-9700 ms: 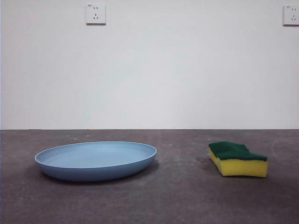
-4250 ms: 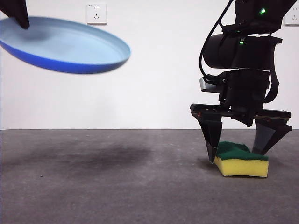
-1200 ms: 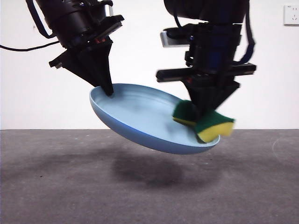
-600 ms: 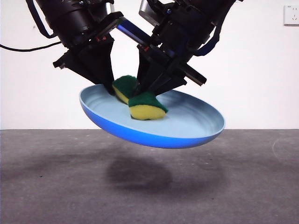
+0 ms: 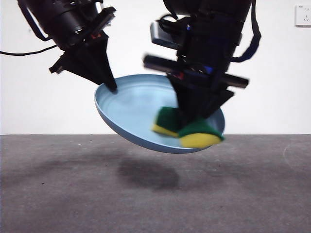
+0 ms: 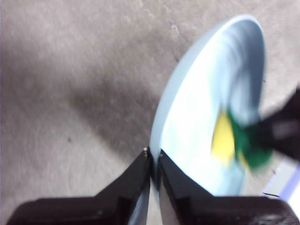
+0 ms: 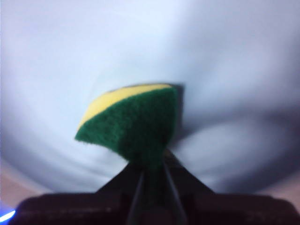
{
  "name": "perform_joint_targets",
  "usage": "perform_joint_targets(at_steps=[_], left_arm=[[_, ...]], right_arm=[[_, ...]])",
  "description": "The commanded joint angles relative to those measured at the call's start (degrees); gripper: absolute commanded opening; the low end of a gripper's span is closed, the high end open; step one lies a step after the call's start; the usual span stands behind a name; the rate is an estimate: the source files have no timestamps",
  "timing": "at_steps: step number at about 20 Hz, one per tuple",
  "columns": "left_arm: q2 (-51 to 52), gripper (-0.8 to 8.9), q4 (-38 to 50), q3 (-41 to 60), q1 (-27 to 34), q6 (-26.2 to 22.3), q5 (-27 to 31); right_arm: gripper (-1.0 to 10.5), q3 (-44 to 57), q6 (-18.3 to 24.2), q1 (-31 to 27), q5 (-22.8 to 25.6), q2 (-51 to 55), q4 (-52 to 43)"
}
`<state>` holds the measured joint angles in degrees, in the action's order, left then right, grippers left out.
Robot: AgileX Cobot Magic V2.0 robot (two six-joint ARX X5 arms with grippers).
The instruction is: Pick up the plate,pick up the cloth,clean the plate with the cloth
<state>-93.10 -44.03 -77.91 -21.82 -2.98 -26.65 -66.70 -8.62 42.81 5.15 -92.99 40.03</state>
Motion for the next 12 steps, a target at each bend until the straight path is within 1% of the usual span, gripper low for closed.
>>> perform_joint_targets(at_steps=[1, 2, 5, 8, 9, 11, 12], left_arm=[[0.5, -0.09, -3.7, -0.3, 0.5, -1.9, -3.7], [0.5, -0.09, -4.8, -0.3, 0.5, -2.6, -3.7], [0.5, -0.09, -8.2, -0.3, 0.5, -4.7, -3.7], [0.5, -0.09, -10.0, -0.3, 0.1, -5.2, -3.7], [0.5, -0.09, -10.4, -0.3, -0.3, -5.7, -3.6], [0.5, -0.09, -10.7, -0.3, -1.0, -5.9, -3.5], [0.5, -0.09, -10.6, -0.3, -1.4, -5.9, -3.5]], right_arm=[[-0.1, 0.6, 0.4, -0.9, 9.7, -0.5, -0.2], [-0.1, 0.6, 0.4, -1.2, 10.5, -0.5, -1.2], [-0.1, 0.6, 0.3, -1.6, 9.9, -0.5, -5.6], [-0.1, 0.6, 0.3, -1.6, 9.7, -0.5, -11.4], [-0.1, 0.6, 0.3, -1.6, 7.9, -0.5, -14.2], [-0.1, 0.6, -0.4, -1.6, -0.7, -0.5, -19.2], [-0.1, 0.6, -1.4, -1.6, -4.1, -0.5, -21.0]])
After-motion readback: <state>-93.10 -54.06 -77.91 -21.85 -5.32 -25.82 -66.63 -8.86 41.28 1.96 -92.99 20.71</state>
